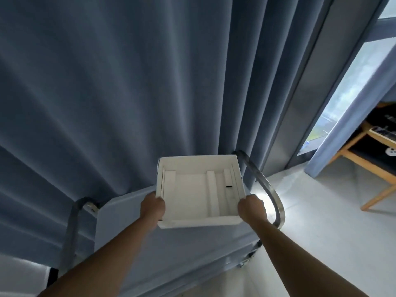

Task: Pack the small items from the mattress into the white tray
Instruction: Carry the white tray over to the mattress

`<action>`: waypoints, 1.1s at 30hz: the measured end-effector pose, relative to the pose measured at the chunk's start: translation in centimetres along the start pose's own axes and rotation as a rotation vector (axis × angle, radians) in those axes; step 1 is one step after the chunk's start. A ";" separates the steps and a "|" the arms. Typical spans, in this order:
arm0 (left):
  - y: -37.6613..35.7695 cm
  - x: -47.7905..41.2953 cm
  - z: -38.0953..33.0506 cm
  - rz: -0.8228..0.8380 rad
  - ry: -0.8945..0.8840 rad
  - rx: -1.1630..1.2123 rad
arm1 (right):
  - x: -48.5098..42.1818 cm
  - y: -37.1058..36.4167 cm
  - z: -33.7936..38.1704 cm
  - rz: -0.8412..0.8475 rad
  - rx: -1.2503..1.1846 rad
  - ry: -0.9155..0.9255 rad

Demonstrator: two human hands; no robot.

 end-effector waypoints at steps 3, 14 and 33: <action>0.5 -0.2 -5.0 0.013 -0.167 -0.011 | -1.1 4.1 -0.1 -0.059 -0.080 0.006; -6.1 8.1 -19.6 0.149 -0.661 0.026 | 1.8 14.9 -9.0 -0.517 -0.395 -0.081; -39.2 32.6 -31.1 0.999 -0.638 -0.259 | 14.6 28.9 -39.7 -0.861 -0.795 -0.640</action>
Point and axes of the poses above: each hand's wrist, its own x-axis away from the middle knuckle, its own y-axis out of the back of the hand, z = x × y, the point moved 1 cm from there along -x, towards the middle knuckle, and after that the axes turned 2 degrees about x, right-handed, at the moved point
